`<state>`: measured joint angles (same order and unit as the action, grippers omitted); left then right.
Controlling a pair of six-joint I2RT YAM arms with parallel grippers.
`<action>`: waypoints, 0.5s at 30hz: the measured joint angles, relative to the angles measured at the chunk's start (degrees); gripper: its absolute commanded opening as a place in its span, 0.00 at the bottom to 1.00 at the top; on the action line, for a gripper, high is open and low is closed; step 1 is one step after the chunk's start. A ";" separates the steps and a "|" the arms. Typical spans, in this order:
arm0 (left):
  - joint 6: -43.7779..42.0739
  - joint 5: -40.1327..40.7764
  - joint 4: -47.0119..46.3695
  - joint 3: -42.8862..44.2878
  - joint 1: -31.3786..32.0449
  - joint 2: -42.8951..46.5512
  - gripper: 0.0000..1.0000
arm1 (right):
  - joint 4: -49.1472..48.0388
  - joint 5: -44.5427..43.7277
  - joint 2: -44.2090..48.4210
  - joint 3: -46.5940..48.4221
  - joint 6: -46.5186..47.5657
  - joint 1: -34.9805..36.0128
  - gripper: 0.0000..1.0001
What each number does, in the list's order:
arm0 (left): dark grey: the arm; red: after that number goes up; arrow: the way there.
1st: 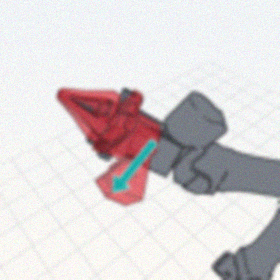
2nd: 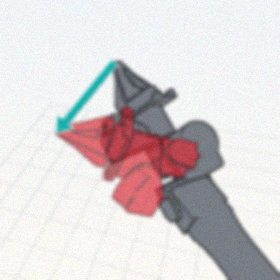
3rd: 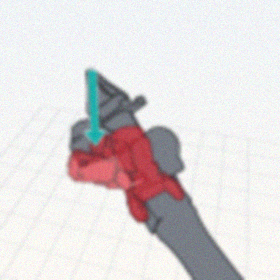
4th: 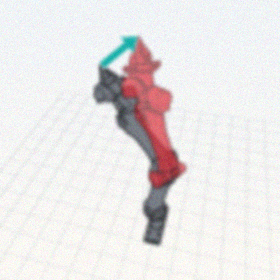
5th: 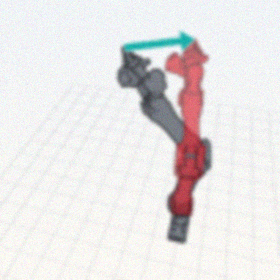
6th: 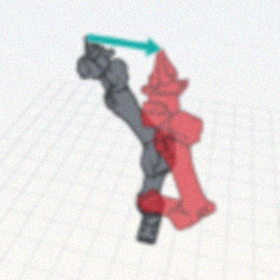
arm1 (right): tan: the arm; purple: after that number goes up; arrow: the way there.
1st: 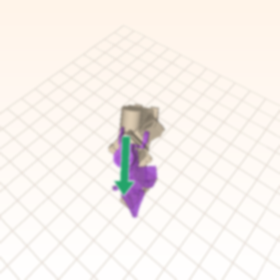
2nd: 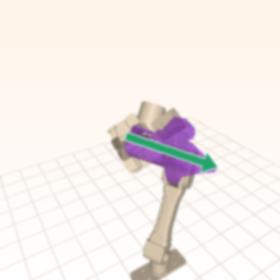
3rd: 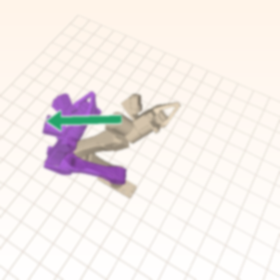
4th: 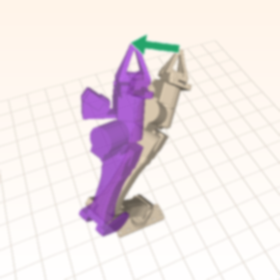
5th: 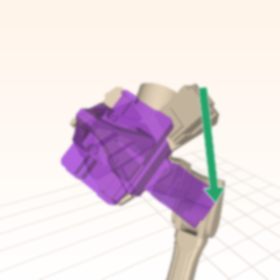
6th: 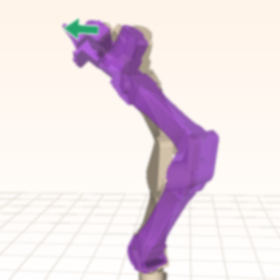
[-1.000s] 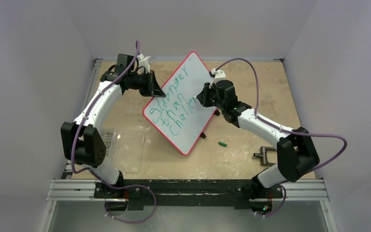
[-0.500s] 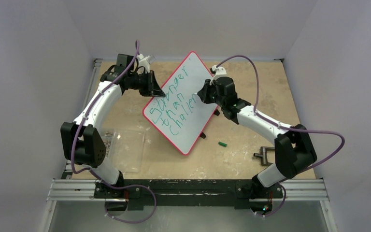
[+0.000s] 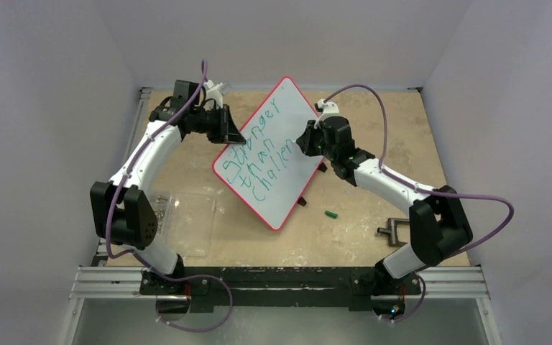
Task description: Write a sentence on the whiteboard
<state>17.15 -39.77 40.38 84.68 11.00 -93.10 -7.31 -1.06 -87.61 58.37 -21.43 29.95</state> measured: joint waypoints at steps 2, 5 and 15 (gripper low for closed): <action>0.04 0.00 0.00 0.00 0.00 0.00 0.00 | 0.04 -0.07 0.46 -0.94 0.02 -0.09 0.00; 0.11 0.00 0.00 0.00 0.00 0.00 0.00 | 0.04 -0.33 1.25 -2.45 0.00 -0.09 0.00; 0.24 -0.02 -0.02 0.00 0.00 0.00 0.00 | 0.50 -1.03 1.90 -3.43 0.09 -0.09 0.00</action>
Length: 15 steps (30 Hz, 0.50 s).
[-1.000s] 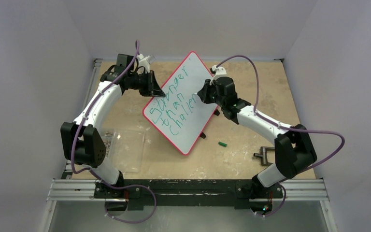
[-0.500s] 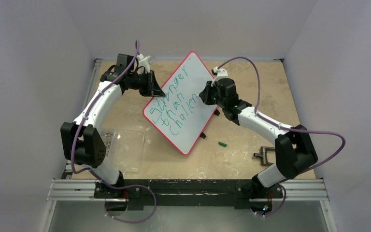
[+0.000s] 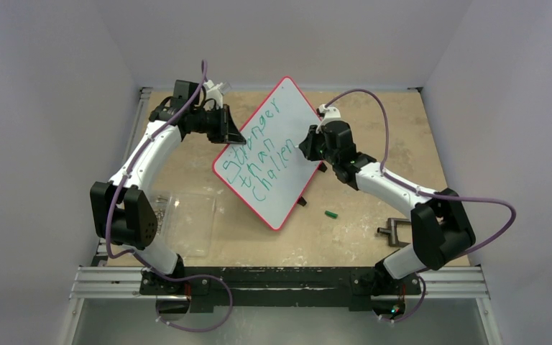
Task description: Write a sentence on the whiteboard
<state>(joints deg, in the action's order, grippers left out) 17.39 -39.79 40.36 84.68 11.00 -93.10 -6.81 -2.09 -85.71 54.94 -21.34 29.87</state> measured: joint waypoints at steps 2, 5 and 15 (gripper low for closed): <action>0.00 0.00 0.00 0.00 0.00 0.00 0.00 | 0.07 -0.07 0.00 0.02 0.17 0.00 0.00; 0.00 -0.02 -0.02 0.00 0.00 0.00 0.00 | 0.39 -0.15 0.00 0.31 0.42 0.00 0.00; 0.00 -0.02 -0.02 0.00 0.02 0.02 0.00 | 1.18 -0.39 0.00 2.69 1.05 -1.27 0.00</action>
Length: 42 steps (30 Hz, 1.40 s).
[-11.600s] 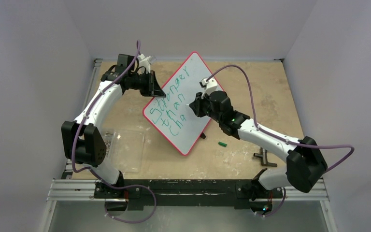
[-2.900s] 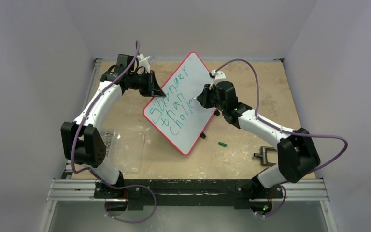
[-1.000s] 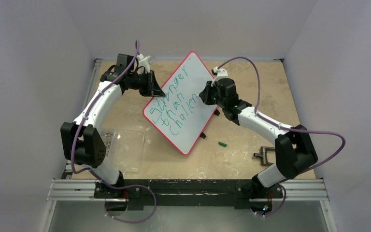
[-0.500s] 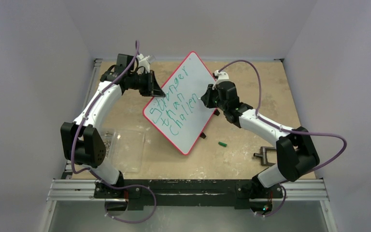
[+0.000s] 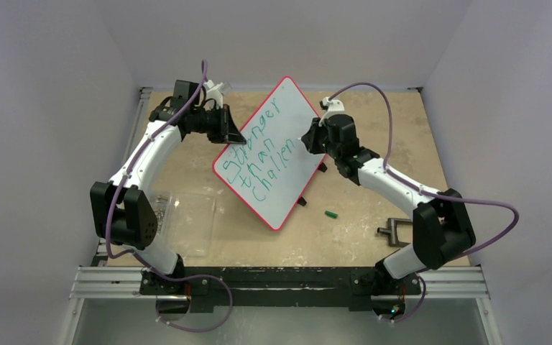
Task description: Write a sentence on the whiteboard
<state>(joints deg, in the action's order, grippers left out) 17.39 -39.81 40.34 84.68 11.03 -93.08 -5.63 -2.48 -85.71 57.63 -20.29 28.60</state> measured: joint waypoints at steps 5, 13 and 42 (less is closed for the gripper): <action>0.00 0.00 0.00 0.00 0.00 0.00 0.00 | 0.04 0.13 -0.02 1.60 0.00 -1.99 0.00; 0.00 0.00 -0.02 0.00 0.13 0.09 0.00 | -0.04 0.81 -1.22 4.63 -0.02 -3.50 0.00; 0.13 0.24 0.04 0.00 0.39 0.31 0.00 | -3.02 9.94 -5.49 4.81 0.22 -3.63 0.00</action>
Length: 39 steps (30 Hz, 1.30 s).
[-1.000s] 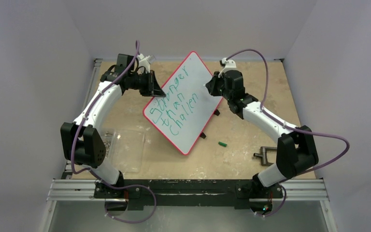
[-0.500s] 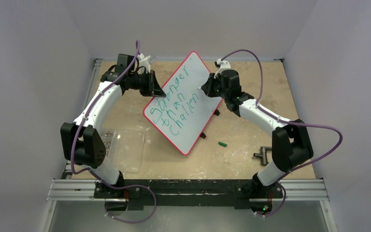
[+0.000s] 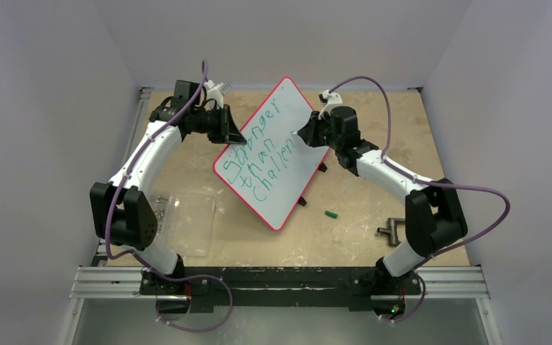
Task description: Write a sentence on the whiteboard
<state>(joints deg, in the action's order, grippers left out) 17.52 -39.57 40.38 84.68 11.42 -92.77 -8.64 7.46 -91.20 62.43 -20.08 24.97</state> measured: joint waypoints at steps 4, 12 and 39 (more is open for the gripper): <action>0.46 0.22 0.07 0.00 0.00 0.00 0.00 | -0.68 0.07 0.79 -2.14 -0.04 -0.15 0.00; 0.52 0.28 0.04 0.00 0.00 0.00 0.00 | -1.05 -0.42 1.66 -3.96 -0.28 -0.28 0.00; 0.50 0.42 0.02 0.00 0.24 0.15 0.00 | 1.20 -2.21 -1.11 1.73 -0.28 -0.24 0.00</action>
<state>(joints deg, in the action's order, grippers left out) 18.02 -39.16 40.40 84.68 11.66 -92.62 -7.44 5.26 -92.31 64.16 -20.36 24.73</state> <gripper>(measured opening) 0.045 0.092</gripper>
